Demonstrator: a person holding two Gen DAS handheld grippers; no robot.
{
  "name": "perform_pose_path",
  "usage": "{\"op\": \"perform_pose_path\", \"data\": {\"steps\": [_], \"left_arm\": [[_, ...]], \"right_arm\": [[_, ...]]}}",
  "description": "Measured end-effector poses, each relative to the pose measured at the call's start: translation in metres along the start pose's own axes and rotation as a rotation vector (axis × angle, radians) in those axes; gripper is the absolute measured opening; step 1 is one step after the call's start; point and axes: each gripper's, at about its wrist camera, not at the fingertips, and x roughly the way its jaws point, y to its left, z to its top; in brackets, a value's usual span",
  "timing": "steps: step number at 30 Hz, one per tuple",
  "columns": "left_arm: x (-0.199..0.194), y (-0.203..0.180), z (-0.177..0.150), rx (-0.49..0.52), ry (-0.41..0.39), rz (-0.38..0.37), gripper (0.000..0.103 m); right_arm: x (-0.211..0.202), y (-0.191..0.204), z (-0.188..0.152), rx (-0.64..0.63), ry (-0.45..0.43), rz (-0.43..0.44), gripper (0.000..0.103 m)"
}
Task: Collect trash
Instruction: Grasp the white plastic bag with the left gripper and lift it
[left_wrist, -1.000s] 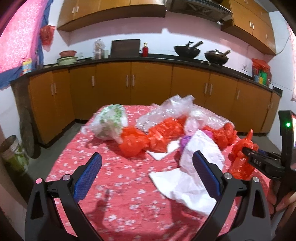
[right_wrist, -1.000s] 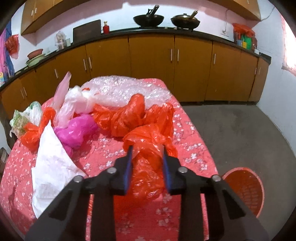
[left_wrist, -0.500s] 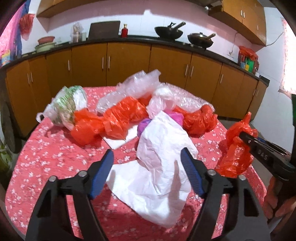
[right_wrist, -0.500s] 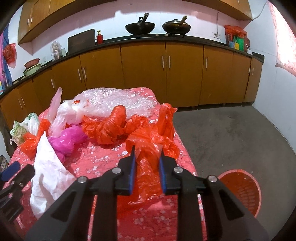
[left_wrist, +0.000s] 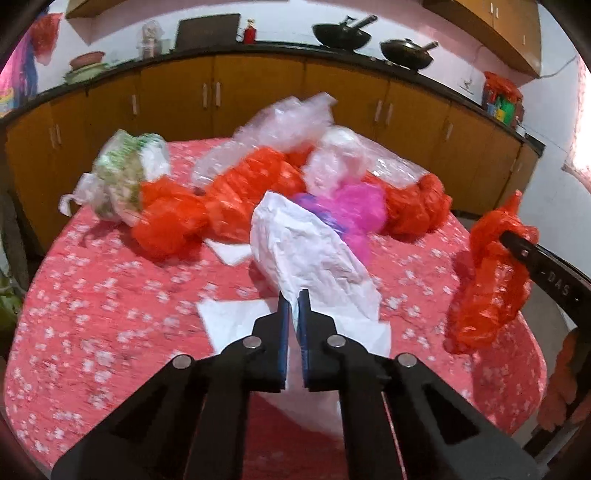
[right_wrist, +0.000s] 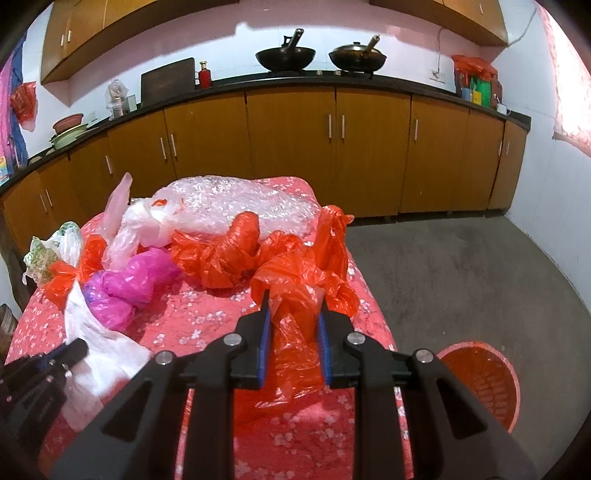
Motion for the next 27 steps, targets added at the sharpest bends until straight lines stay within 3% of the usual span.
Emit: {"op": "perform_pose_path", "data": {"steps": [14,27], "left_arm": [[-0.026,0.035,0.032,-0.054,-0.095,0.071,0.003],[-0.055,0.001,0.051,-0.015,-0.173,0.057,0.003]], "right_arm": [[-0.014,0.012,0.009,-0.014,-0.041,0.028,0.022],[-0.046,-0.014,0.014,0.003,-0.12,0.009,0.022]]}}
